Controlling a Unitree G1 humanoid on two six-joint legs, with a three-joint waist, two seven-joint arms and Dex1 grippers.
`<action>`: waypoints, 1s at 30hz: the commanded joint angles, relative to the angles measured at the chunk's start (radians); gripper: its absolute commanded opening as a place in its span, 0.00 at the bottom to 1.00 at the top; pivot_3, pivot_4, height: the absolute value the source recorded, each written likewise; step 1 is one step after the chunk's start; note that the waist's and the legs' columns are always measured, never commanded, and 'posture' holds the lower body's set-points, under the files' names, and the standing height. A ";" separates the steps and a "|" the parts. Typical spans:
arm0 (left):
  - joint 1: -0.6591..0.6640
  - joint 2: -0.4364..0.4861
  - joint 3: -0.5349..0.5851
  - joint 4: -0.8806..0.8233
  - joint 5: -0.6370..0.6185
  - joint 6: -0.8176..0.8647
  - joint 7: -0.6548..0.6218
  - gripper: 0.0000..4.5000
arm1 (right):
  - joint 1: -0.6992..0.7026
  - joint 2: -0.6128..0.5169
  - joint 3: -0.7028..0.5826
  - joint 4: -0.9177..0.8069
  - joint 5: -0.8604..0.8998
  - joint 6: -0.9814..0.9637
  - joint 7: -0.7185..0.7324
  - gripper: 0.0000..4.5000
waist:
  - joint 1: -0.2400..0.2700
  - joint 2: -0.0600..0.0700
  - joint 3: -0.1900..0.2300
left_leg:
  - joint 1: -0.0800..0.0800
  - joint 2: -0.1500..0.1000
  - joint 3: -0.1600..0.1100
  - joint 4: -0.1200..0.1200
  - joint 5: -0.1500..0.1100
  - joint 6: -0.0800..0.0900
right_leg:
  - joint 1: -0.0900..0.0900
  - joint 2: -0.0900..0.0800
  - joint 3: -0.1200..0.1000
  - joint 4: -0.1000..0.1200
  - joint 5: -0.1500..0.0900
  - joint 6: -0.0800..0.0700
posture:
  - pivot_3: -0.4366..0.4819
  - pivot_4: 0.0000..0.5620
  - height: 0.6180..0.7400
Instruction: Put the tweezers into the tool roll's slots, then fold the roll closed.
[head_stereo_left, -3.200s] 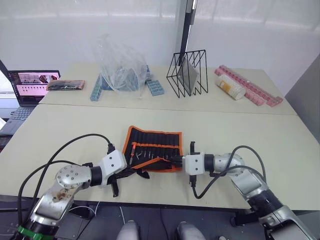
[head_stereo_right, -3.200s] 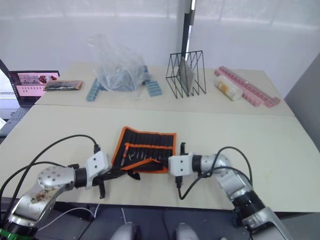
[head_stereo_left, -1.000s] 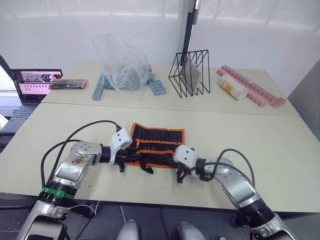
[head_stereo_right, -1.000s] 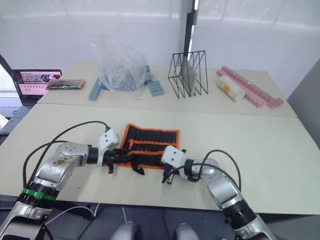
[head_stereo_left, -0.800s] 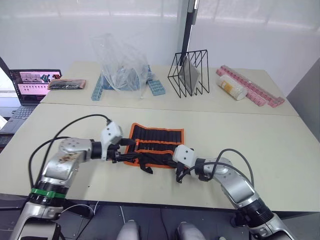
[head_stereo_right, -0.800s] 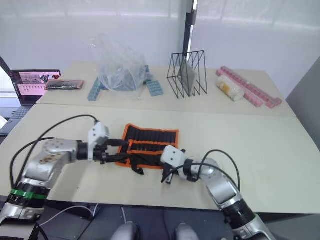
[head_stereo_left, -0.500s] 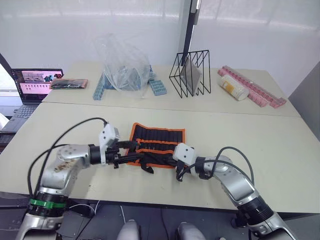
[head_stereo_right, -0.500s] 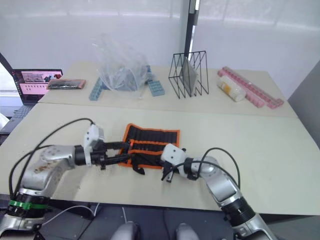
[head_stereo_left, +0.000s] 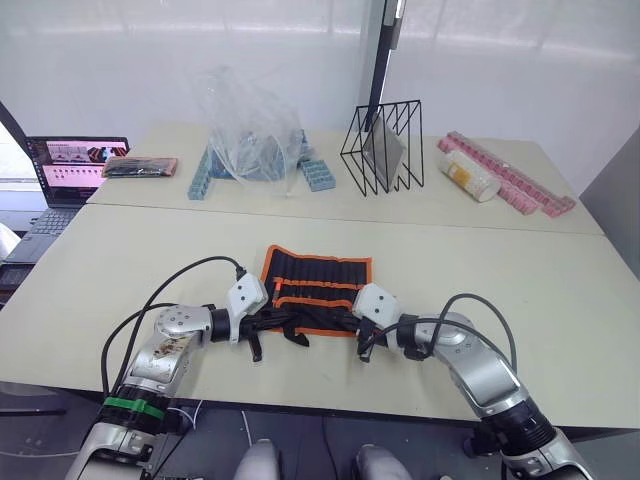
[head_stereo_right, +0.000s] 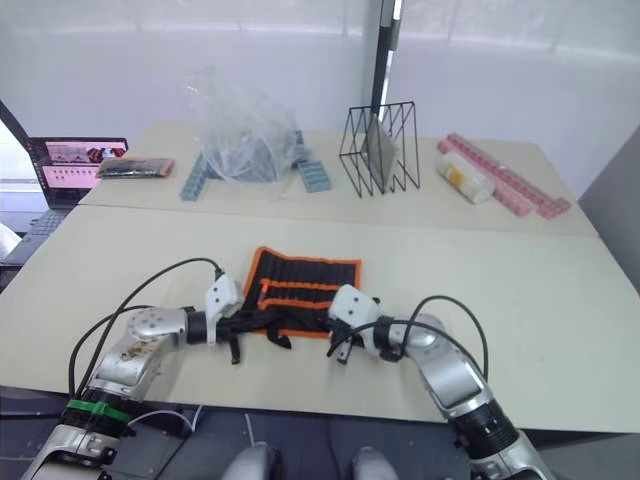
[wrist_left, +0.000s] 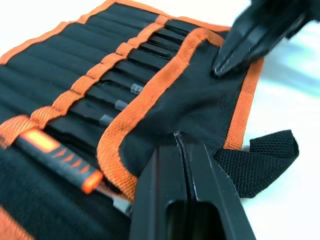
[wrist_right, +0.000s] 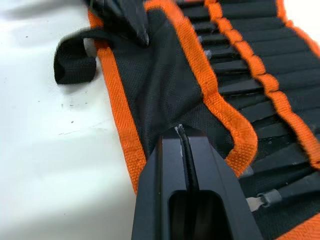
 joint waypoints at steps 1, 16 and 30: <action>-0.003 -0.014 -0.022 0.003 0.021 0.009 0.013 0.00 | -0.010 0.049 0.004 -0.100 0.060 -0.012 0.007 0.00 | -0.002 0.000 0.000 | 0.000 0.000 0.000 0.000 0.000 0.000 | 0.000 0.000 0.000 0.000 0.000 0.000 | 0.48 0.27 0.74; 0.017 0.033 -0.015 -0.014 0.041 -0.007 0.003 0.00 | 0.030 0.067 0.124 0.073 -0.116 0.022 -0.107 0.00 | -0.001 0.000 0.000 | 0.001 0.000 0.000 0.000 0.000 0.000 | 0.000 0.000 0.000 0.000 0.000 0.000 | 0.48 0.27 0.74; 0.017 0.049 -0.017 0.021 0.049 -0.046 -0.002 0.00 | 0.176 -0.085 -0.014 -0.075 -0.030 0.140 -0.093 0.00 | -0.001 0.000 -0.001 | 0.002 0.000 0.000 0.000 0.000 0.000 | 0.003 0.000 0.000 -0.001 0.000 0.000 | 0.48 0.27 0.74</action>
